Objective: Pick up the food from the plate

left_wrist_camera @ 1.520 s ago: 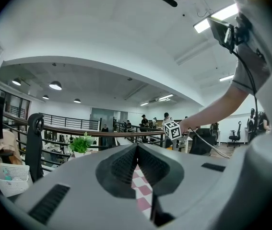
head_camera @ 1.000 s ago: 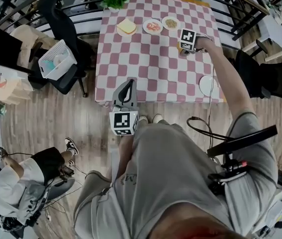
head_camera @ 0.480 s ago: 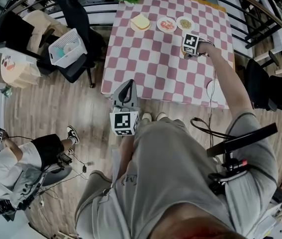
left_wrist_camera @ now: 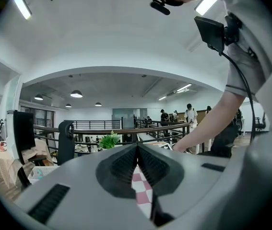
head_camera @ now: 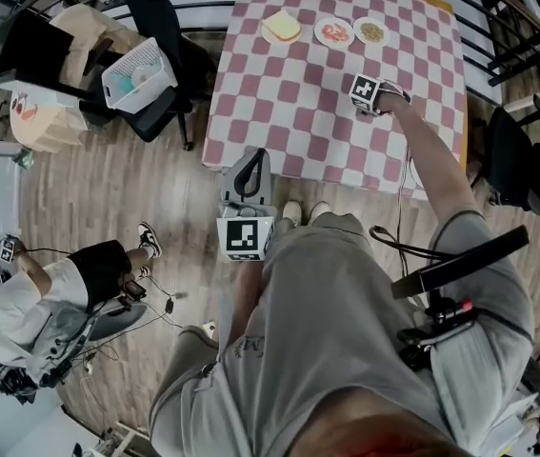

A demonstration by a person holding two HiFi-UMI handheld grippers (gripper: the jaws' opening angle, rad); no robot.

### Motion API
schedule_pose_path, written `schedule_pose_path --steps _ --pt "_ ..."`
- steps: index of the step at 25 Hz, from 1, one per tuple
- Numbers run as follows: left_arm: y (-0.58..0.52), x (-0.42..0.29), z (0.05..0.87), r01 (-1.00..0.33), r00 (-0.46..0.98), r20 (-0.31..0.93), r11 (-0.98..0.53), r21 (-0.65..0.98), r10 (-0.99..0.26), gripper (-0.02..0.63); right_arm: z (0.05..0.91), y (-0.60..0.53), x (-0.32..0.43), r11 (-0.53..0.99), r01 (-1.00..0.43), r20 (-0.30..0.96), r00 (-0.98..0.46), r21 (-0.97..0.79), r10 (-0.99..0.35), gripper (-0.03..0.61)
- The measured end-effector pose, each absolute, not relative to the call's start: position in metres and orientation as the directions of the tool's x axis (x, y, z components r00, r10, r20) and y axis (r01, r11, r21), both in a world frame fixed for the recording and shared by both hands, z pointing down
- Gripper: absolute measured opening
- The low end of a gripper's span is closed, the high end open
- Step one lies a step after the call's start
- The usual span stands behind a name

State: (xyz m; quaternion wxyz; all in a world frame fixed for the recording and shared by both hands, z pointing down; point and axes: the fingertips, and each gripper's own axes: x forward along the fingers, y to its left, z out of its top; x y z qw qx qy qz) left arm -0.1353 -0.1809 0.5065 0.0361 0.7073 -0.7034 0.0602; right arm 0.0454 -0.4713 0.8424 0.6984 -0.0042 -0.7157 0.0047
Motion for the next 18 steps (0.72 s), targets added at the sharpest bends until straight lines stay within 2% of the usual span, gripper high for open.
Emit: schedule_pose_path --steps 10,18 --pt "-0.177 -0.138 0.523 -0.999 -0.015 0.181 0.008 -0.041 -0.983 0.008 0.905 -0.446 0.060 0.999 -0.012 0.999 0.029 -0.042 0.042 0.364" --pt "-0.175 -0.140 0.523 -0.999 -0.017 0.182 0.011 -0.033 -0.983 0.008 0.904 -0.444 0.063 0.998 -0.046 0.999 0.014 -0.040 0.041 0.364"
